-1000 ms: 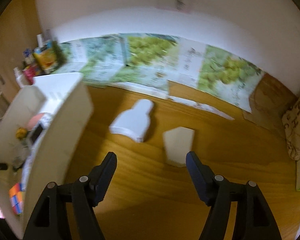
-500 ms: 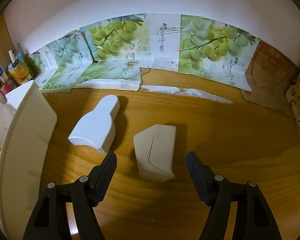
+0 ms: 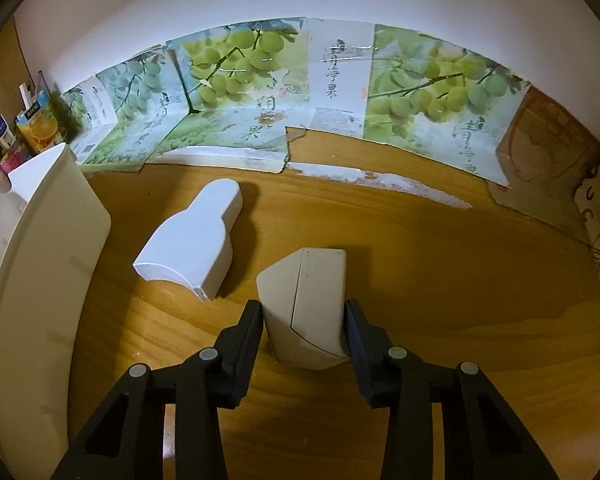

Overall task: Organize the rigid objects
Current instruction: 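Lift the cream box, carry it into the tray and release it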

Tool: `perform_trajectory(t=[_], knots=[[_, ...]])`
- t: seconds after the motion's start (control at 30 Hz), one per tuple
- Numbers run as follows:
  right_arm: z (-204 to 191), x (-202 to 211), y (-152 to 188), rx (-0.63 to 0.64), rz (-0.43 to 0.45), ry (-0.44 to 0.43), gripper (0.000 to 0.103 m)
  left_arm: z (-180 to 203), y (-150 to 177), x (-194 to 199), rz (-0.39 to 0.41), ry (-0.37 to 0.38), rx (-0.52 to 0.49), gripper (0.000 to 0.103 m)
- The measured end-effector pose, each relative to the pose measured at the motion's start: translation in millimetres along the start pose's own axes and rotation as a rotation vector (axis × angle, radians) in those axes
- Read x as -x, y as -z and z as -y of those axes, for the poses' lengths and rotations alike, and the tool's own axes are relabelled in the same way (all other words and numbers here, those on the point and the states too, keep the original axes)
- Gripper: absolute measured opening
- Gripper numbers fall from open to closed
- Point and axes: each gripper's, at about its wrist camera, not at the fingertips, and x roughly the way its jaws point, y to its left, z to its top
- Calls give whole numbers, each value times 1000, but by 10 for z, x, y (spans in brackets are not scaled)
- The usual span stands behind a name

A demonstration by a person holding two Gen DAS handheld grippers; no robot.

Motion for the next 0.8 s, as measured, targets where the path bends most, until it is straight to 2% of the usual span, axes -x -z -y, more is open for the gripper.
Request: perform_trajectory(t=[0.4,0.8], knots=[[-170,548,9,57,94,42,41,14,65,72,56,41,-69,25],[-739,1237,114,87,187,19,41,-79,114,136,111,136,-190,25]])
